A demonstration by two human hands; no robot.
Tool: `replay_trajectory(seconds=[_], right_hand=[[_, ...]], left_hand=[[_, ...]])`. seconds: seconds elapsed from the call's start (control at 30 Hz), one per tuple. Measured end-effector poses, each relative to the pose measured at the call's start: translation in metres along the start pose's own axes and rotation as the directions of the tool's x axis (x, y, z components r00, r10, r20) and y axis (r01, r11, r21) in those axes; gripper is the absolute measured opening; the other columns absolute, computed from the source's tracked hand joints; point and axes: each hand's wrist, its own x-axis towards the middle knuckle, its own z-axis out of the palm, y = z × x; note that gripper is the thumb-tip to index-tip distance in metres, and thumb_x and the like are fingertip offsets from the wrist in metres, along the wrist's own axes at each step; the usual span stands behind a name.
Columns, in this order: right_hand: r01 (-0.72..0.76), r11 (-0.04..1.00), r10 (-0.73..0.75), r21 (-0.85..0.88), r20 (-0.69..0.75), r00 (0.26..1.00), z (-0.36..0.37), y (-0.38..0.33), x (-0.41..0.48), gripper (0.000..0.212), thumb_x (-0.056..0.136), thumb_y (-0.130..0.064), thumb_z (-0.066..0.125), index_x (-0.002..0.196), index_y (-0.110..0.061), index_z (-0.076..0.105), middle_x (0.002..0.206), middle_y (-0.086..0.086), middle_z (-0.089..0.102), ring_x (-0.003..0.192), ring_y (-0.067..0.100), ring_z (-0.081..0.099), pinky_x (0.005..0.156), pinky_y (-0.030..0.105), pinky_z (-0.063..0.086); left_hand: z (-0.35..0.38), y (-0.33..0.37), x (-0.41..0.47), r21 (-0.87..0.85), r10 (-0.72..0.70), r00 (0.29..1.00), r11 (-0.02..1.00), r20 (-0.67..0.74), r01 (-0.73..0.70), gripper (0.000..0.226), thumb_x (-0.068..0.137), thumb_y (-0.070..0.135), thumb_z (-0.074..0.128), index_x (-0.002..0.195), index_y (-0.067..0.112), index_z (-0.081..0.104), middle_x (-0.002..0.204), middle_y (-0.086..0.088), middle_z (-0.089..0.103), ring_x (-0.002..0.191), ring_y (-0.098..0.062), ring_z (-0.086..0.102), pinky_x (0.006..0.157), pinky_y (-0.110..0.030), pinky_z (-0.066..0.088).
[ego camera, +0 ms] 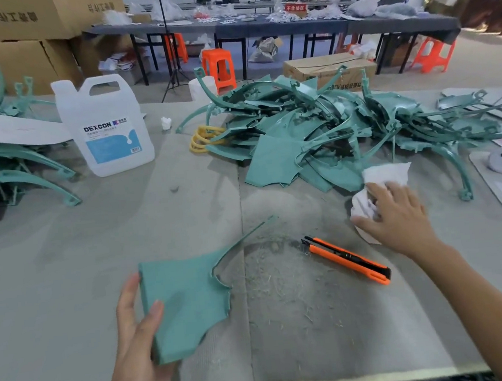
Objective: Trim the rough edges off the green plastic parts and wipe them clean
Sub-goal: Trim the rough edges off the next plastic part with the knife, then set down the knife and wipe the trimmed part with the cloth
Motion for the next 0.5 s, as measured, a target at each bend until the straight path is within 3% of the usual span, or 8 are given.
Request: replay_trajectory(seconds=[0.1,0.17,0.23,0.27,0.33,0.4,0.47,0.5], right_hand=[[-0.069,0.995,0.07,0.068,-0.013,0.997,0.018,0.018,0.002,0.071,0.09,-0.049,0.066,0.147,-0.017,0.038,0.129,0.022,0.06,0.119,0.044,0.054,0.101,0.05,0.04],[-0.091,0.995,0.092,0.049,-0.029,0.995,0.019,0.021,0.007,0.049,0.091,-0.047,0.061,0.118,-0.006,0.054,0.11,0.023,0.067,0.105,0.042,0.06,0.091,0.045,0.042],[-0.102,0.995,0.101,-0.012,-0.043,0.994,0.013,0.019,0.01,0.041,0.088,-0.047,0.055,0.089,-0.006,0.057,0.096,0.022,0.069,0.099,0.04,0.061,0.089,0.043,0.041],[-0.091,0.996,0.09,-0.009,-0.076,0.993,0.01,0.016,0.01,0.038,0.088,-0.043,0.058,0.084,-0.005,0.059,0.094,0.021,0.068,0.101,0.04,0.059,0.091,0.044,0.041],[-0.061,0.988,0.08,0.139,-0.129,0.988,-0.002,0.001,0.004,0.03,0.087,-0.036,0.063,0.081,-0.006,0.059,0.092,0.015,0.063,0.106,0.036,0.052,0.091,0.046,0.04],[0.025,0.941,0.041,0.336,-0.189,0.981,-0.017,-0.021,-0.007,0.024,0.082,-0.027,0.064,0.076,-0.007,0.054,0.082,0.008,0.057,0.095,0.034,0.055,0.072,0.038,0.04],[0.18,0.863,-0.044,0.472,-0.285,0.958,-0.03,-0.058,-0.026,0.017,0.081,-0.008,0.065,0.083,-0.005,0.049,0.074,0.003,0.055,0.074,0.014,0.062,0.053,0.027,0.039],[0.28,0.795,-0.112,0.538,-0.324,0.939,-0.034,-0.082,-0.041,0.024,0.08,-0.001,0.065,0.092,-0.009,0.045,0.073,-0.003,0.055,0.066,0.004,0.062,0.047,0.018,0.04]], left_hand=[[-0.001,0.006,0.003,-0.019,-0.082,0.995,0.996,-0.048,0.081,0.055,0.078,0.02,0.062,0.132,0.031,0.06,0.118,-0.007,0.073,0.094,-0.03,0.074,0.067,-0.056,0.06],[0.0,0.009,0.005,0.012,-0.148,0.988,0.989,-0.052,0.149,0.048,0.078,0.019,0.065,0.125,0.013,0.064,0.115,-0.018,0.073,0.096,-0.039,0.073,0.07,-0.065,0.057],[0.003,0.012,0.008,0.059,-0.212,0.976,0.975,-0.048,0.215,0.043,0.079,0.017,0.066,0.119,0.003,0.065,0.109,-0.023,0.073,0.09,-0.041,0.073,0.065,-0.062,0.058],[0.006,0.014,0.009,0.071,-0.242,0.969,0.967,-0.045,0.245,0.038,0.083,0.016,0.065,0.118,0.001,0.066,0.106,-0.024,0.074,0.085,-0.04,0.074,0.062,-0.057,0.059],[0.015,0.016,0.009,0.054,-0.29,0.956,0.955,-0.043,0.292,0.029,0.09,0.015,0.06,0.115,0.003,0.068,0.103,-0.023,0.074,0.079,-0.037,0.075,0.06,-0.051,0.06],[0.024,0.019,0.007,0.009,-0.3,0.954,0.954,-0.021,0.3,0.032,0.086,0.017,0.061,0.114,0.005,0.069,0.106,-0.022,0.074,0.08,-0.036,0.075,0.061,-0.049,0.06],[0.035,0.019,0.003,-0.006,-0.29,0.956,0.957,0.038,0.29,0.037,0.082,0.019,0.062,0.116,0.006,0.069,0.11,-0.022,0.073,0.086,-0.037,0.074,0.065,-0.047,0.06],[0.042,0.018,-0.001,0.007,-0.283,0.956,0.959,0.074,0.283,0.038,0.083,0.02,0.061,0.118,0.007,0.069,0.111,-0.021,0.073,0.089,-0.036,0.074,0.066,-0.045,0.061]])
